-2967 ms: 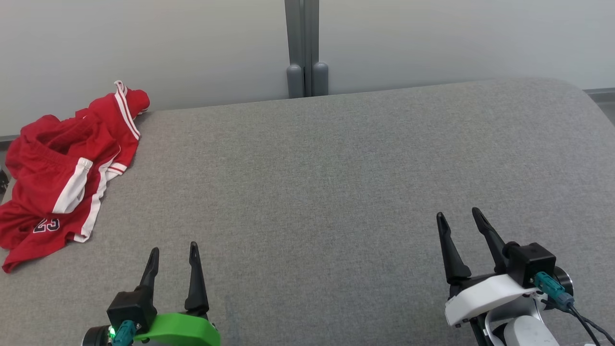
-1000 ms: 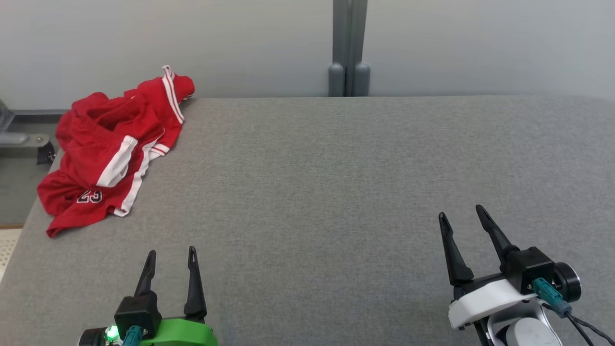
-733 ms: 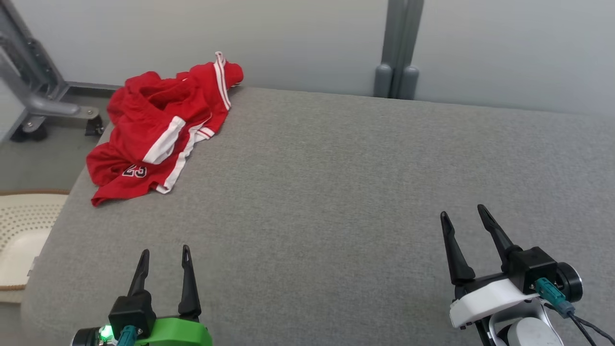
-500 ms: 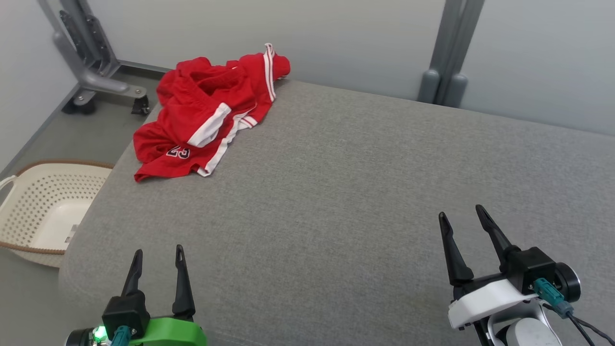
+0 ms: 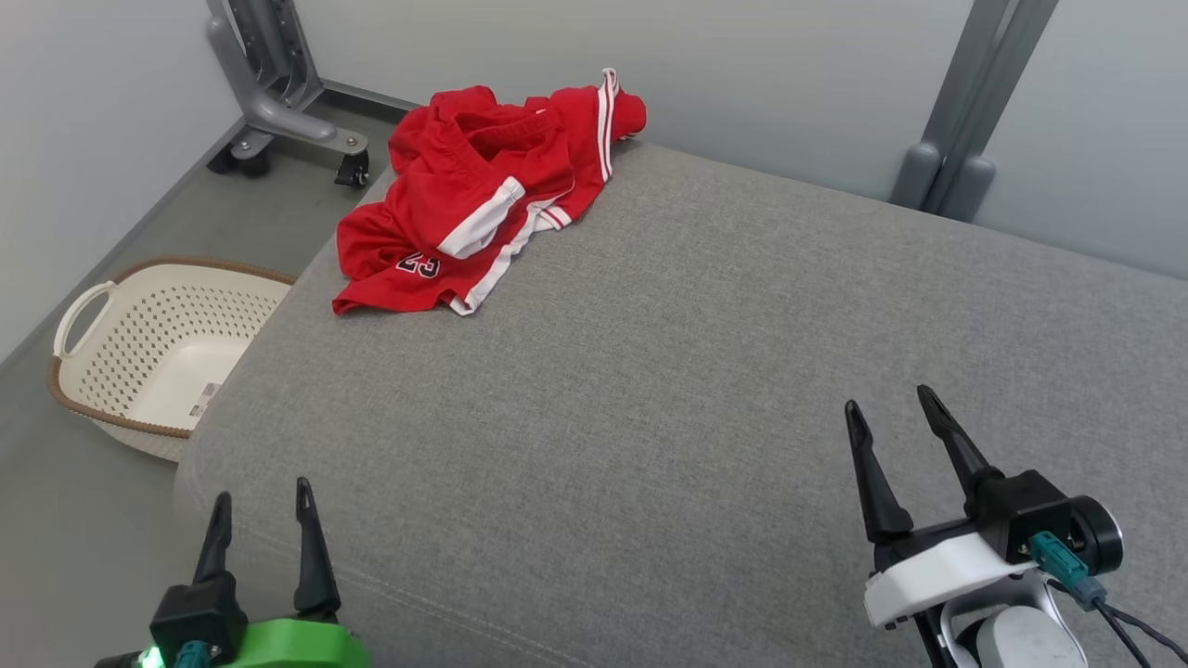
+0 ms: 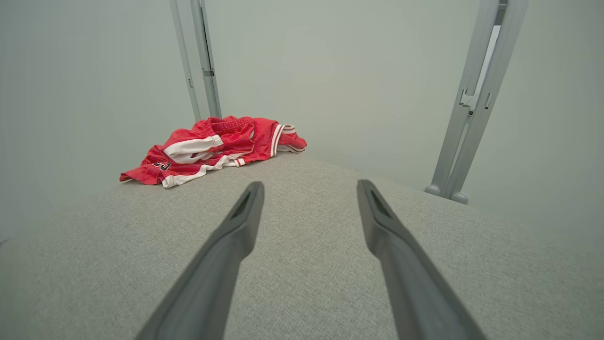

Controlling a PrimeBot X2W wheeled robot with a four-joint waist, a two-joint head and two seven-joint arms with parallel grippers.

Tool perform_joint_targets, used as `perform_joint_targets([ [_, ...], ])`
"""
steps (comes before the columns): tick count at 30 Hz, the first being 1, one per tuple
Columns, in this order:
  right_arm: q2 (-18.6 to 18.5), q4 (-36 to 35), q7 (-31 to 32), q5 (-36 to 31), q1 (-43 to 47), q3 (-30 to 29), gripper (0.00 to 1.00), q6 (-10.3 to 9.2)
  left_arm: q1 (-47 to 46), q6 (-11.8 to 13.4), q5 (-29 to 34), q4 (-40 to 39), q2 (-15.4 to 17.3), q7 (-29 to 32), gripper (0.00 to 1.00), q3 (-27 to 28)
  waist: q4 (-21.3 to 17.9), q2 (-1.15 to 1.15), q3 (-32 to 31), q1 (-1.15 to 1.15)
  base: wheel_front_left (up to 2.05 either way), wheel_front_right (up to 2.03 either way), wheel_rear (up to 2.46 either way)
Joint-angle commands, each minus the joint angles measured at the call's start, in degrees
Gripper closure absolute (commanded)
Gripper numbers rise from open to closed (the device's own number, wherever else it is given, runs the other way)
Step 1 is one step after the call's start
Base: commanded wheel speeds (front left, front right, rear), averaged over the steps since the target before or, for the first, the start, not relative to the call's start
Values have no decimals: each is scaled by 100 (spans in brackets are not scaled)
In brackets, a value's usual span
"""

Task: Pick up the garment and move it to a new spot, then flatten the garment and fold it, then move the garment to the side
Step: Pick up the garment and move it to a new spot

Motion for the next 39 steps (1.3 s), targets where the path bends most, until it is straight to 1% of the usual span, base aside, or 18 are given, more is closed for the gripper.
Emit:
perform_joint_targets([
  [1, -24, -68, -19, -79, -95, -12, 0, -4, -54, 10, -62, -31, 26, -4, 0, 88, -123, 0, 138, 0, 0, 0, 0],
  [4, -26, -142, -18, -192, -155, -53, 0, -4, -340, -35, -23, -125, 139, -4, 0, 214, -253, 0, 322, 0, 0, 0, 0],
  [6, -25, -194, -18, -293, -224, -83, 0, -4, -610, -55, 30, -192, 287, -4, 0, 306, -351, 0, 476, 0, 0, 0, 0],
  [9, -25, -275, -18, -484, -333, -122, 0, -4, -1215, -130, 81, -155, 577, -3, 0, 412, -508, 0, 756, 0, 0, 0, 0],
  [11, -24, -328, -18, -586, -395, -127, 0, -4, -1718, -241, -65, -21, 689, 84, 0, 461, -606, 0, 936, 0, 0, 0, 0],
  [14, -25, -396, -18, -762, -514, -114, 0, -4, -2531, -430, -59, 238, 1023, 323, 0, 458, -777, 0, 1222, 0, 0, 0, 0],
  [18, -26, -498, -19, -966, -683, -118, 0, -5, -3542, -679, -153, 717, 1324, 730, 0, 395, -990, 0, 1638, 0, 0, 0, 0],
  [22, -25, -642, -19, -1181, -824, -172, 0, -5, -4485, -880, -248, 1394, 1531, 1197, 0, 271, -1140, 0, 2082, 0, 0, 0, 0],
  [27, -24, -794, -18, -1369, -952, -237, 0, -5, -5277, -1028, -207, 2389, 1605, 1564, 0, -16, -1291, 0, 2594, 0, 0, 0, 0],
  [32, -23, -950, -18, -1504, -1046, -305, 0, -5, -5688, -1159, -378, 3229, 1588, 2033, 0, -348, -1390, 0, 2963, 0, 0, 0, 0],
  [36, -23, -1023, -18, -1538, -1023, -386, 0, -5, -5864, -1195, -619, 3701, 1640, 2443, 0, -644, -1404, 0, 3124, 0, 0, 0, 0],
  [39, -23, -987, -18, -1510, -957, -419, 0, -5, -5901, -1200, -941, 3827, 1674, 2704, 0, -1006, -1405, 0, 3142, 0, 0, 0, 0],
])
